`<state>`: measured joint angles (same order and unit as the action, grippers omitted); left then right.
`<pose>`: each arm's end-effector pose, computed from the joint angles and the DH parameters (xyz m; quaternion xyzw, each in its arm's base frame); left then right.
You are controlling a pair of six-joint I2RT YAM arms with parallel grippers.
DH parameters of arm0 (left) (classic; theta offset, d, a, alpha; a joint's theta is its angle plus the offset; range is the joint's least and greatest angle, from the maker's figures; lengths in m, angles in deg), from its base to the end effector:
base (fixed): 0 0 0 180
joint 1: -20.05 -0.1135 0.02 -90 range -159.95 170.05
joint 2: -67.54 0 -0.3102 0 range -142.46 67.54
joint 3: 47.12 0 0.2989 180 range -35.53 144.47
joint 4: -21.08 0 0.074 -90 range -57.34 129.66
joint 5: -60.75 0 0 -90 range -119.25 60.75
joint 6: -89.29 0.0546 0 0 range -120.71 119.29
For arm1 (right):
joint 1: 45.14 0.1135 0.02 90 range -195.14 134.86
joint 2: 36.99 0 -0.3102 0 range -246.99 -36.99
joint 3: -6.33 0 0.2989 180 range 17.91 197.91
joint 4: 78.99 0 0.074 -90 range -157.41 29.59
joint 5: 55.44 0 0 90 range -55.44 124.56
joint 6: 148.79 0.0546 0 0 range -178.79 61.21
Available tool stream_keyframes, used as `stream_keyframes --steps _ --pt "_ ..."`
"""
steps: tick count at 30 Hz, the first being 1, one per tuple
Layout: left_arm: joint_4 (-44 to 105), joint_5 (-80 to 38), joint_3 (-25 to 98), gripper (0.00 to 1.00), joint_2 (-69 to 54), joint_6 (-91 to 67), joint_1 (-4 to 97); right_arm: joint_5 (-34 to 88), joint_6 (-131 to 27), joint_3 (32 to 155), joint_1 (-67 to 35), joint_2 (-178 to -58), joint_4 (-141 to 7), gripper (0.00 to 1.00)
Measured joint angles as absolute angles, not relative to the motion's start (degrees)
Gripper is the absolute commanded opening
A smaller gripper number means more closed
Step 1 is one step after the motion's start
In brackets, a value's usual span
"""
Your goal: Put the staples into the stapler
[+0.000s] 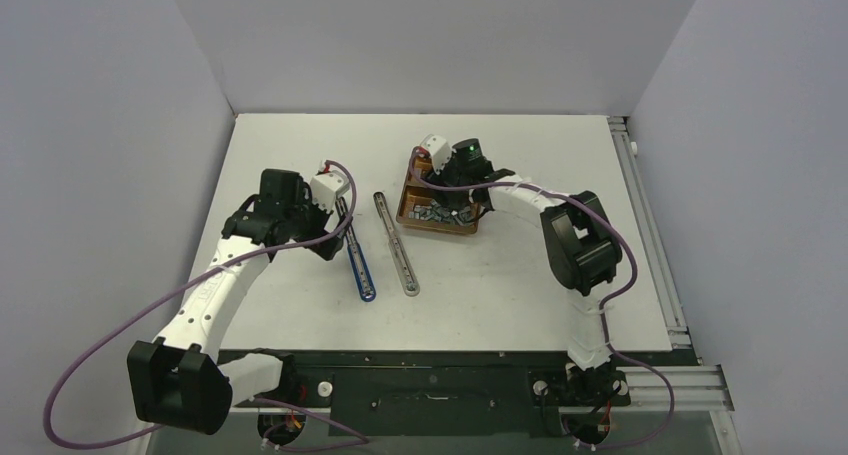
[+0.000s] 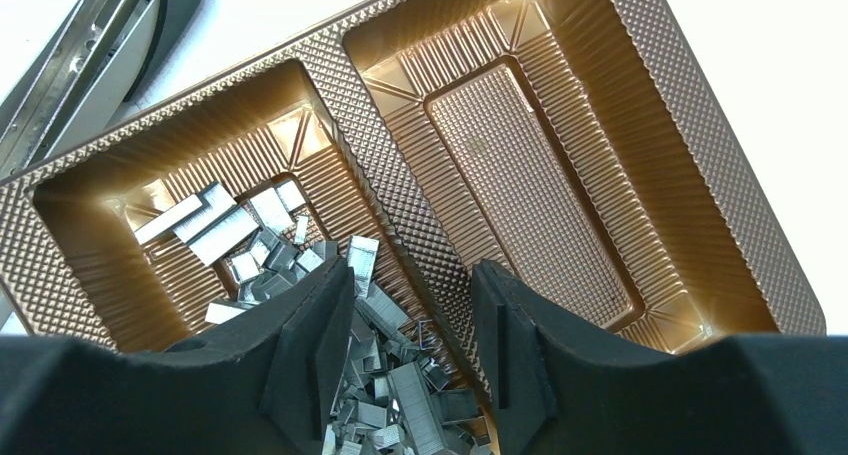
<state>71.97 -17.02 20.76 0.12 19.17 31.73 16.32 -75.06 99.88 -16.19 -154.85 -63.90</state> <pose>0.2728 -0.0682 0.3041 0.2891 0.8905 -0.0759 0.3429 0.4595 0.2737 0.1848 -0.4057 0.7980 0.1890 0.4036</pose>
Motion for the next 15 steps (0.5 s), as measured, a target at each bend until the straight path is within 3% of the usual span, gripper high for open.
stream_keyframes --steps 15 --pt "71.99 -17.00 20.76 0.96 0.14 20.09 31.73 16.30 -77.90 102.79 -15.36 -157.15 -62.22 0.40"
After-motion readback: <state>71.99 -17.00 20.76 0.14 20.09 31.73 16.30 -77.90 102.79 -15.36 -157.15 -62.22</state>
